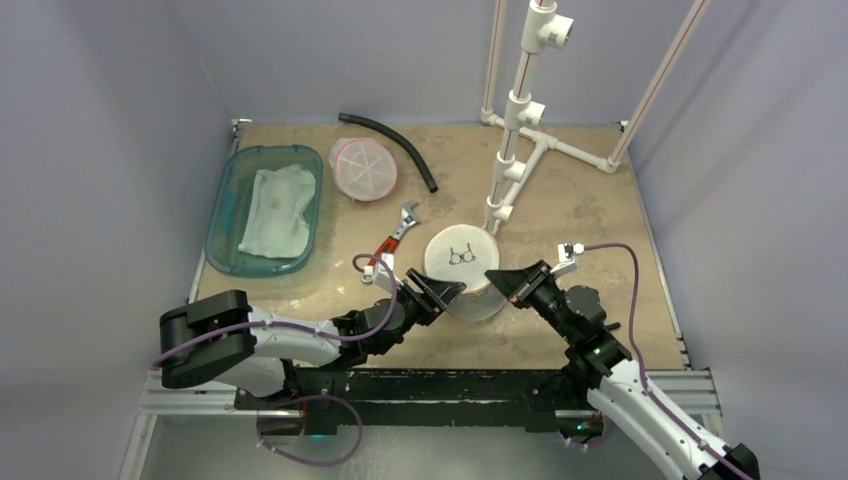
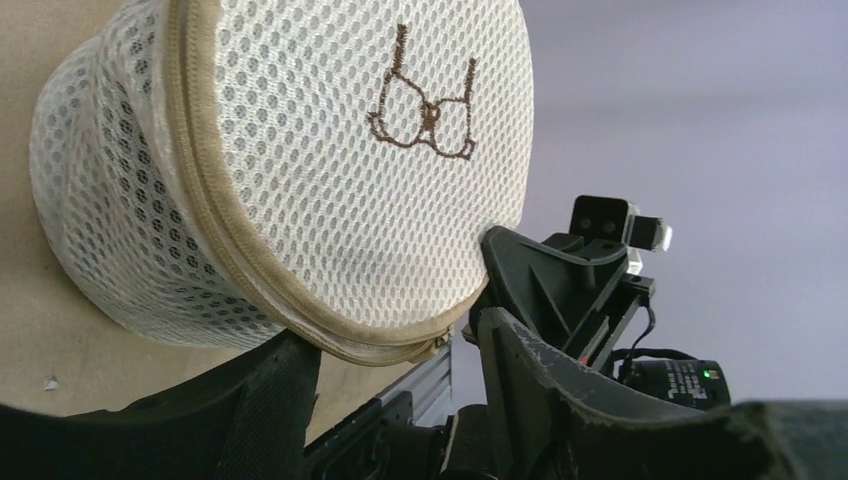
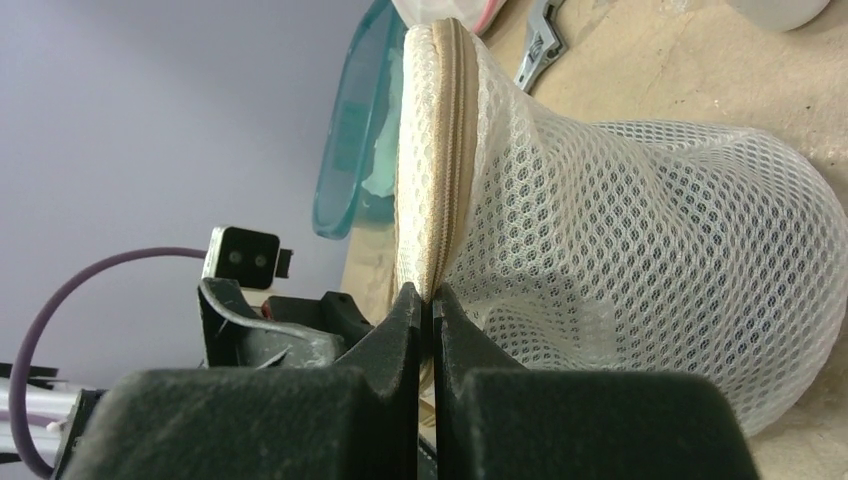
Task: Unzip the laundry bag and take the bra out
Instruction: Unzip the laundry bag at the center of the board.
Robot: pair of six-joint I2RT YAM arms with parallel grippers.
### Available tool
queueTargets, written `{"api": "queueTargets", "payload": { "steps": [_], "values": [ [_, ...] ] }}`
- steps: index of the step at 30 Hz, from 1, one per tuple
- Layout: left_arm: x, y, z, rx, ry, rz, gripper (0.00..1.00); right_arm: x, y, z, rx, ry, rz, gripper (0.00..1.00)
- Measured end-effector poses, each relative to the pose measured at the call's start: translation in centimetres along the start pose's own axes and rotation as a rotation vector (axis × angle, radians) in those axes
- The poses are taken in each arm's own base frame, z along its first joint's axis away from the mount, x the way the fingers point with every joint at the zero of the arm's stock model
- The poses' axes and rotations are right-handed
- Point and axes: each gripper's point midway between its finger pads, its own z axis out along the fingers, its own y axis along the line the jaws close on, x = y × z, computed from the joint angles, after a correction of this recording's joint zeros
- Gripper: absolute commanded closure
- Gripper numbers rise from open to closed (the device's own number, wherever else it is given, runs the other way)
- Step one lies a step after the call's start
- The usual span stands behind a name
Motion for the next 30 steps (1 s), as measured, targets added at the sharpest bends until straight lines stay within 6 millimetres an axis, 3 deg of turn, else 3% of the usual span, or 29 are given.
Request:
{"api": "queueTargets", "payload": {
  "steps": [2,6,10,21,30],
  "values": [
    [0.0,0.4,0.0,-0.014,-0.003,-0.003,0.57,0.0,0.0,-0.1,0.004,0.003,-0.027,0.96],
    [-0.5,1.0,0.0,-0.044,-0.027,-0.003,0.74,-0.3,0.9,-0.3,0.000,0.022,-0.105,0.54],
    [-1.4,1.2,-0.2,-0.072,-0.063,0.012,0.80,-0.7,1.7,-0.5,0.010,0.049,-0.207,0.43],
    [-4.5,0.9,-0.6,-0.116,-0.161,0.025,0.97,-0.7,2.9,-0.8,0.007,0.149,-0.440,0.41],
    [-6.9,-0.3,-1.4,-0.133,-0.236,0.034,1.00,1.9,3.0,-0.7,-0.036,0.279,-0.535,0.43]
  ]
}}
